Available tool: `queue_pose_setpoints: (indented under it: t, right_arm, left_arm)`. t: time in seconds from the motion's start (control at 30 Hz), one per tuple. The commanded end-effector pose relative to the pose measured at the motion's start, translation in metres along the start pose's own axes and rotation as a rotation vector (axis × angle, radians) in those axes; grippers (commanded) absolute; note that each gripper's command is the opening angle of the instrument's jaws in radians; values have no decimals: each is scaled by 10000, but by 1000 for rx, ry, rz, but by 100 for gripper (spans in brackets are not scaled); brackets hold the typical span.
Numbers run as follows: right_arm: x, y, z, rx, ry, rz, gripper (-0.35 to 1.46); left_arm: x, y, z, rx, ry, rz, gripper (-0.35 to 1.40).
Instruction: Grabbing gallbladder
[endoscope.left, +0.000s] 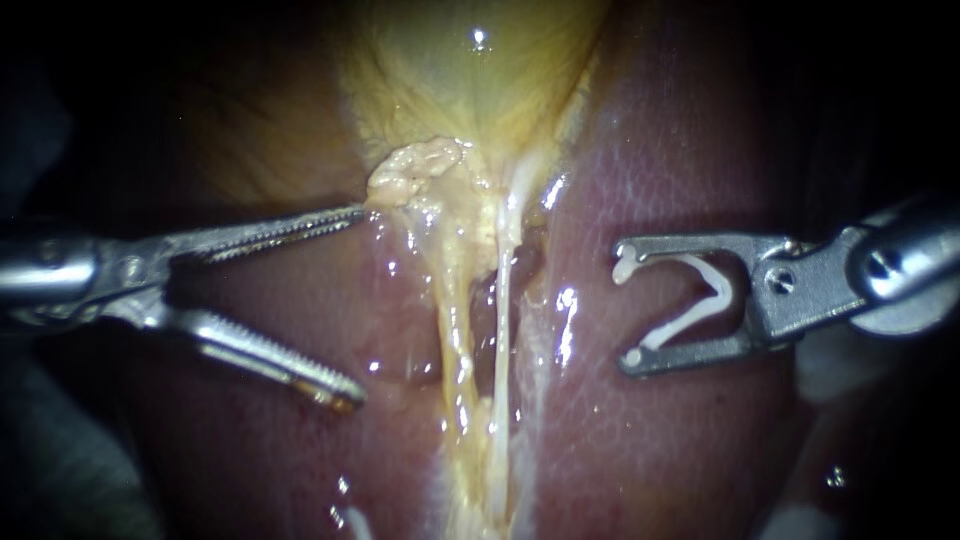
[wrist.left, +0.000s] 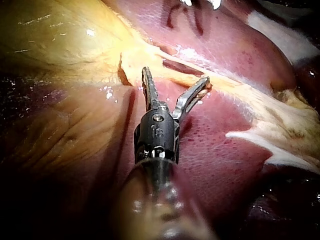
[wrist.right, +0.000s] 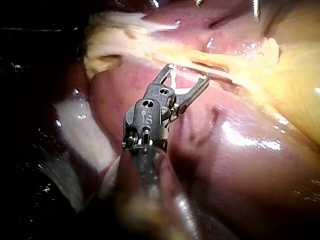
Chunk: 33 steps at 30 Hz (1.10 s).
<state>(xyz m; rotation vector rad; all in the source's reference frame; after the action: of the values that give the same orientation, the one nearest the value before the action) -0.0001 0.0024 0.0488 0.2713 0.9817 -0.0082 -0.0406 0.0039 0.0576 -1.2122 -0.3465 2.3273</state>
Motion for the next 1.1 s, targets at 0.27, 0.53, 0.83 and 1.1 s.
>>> queue_pose_setpoints:
  t: [0.27,0.53,0.83,1.1]
  right_arm:
    - [0,0,0,0,0,0,49]
    - [0,0,0,0,0,0,49]
    - [0,0,0,0,0,0,49]
    - [0,0,0,0,0,0,49]
  left_arm:
    - [6,-17,-2,-26,-24,-62,93]
    - [25,-70,7,1,-27,-112,89]
    - [38,-95,43,21,-76,-180,84]
    - [29,-103,52,28,-107,-221,78]
